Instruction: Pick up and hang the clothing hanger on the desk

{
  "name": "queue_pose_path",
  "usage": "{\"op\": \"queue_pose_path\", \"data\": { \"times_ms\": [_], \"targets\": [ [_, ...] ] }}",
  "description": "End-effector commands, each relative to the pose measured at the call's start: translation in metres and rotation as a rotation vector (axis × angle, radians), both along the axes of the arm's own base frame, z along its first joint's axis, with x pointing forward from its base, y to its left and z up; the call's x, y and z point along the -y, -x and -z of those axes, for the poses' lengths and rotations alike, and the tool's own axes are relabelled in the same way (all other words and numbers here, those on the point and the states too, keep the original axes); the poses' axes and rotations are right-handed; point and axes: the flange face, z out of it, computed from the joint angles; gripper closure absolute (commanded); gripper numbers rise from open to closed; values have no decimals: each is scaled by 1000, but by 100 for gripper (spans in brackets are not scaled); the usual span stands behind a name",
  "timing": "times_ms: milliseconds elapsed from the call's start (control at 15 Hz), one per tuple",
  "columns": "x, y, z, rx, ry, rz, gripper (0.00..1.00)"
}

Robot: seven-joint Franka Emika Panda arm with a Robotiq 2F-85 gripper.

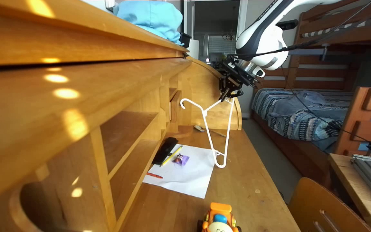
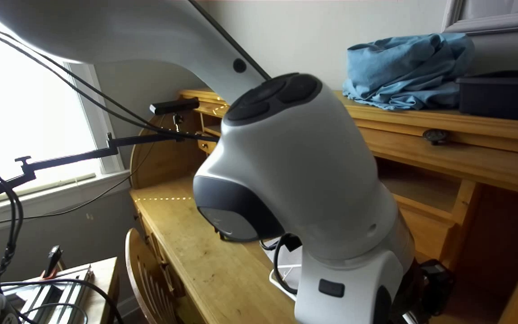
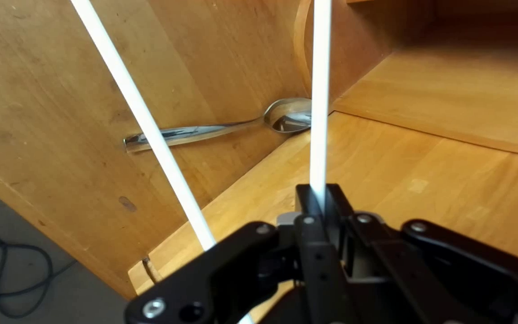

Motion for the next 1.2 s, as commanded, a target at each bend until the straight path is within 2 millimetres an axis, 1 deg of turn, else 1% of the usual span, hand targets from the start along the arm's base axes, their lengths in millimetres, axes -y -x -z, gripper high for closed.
{"op": "queue_pose_path", "data": {
  "times_ms": [0, 600, 667, 733, 1000, 1133],
  "targets": [
    [7, -9, 4, -3, -26, 8, 98],
    [15, -17, 10, -23, -39, 12, 98],
    [15, -18, 10, -27, -45, 13, 66],
    [16, -19, 10, -29, -50, 17, 65],
    [16, -20, 8, -31, -51, 24, 38],
    [13, -20, 6, -27, -49, 26, 23]
  ]
}}
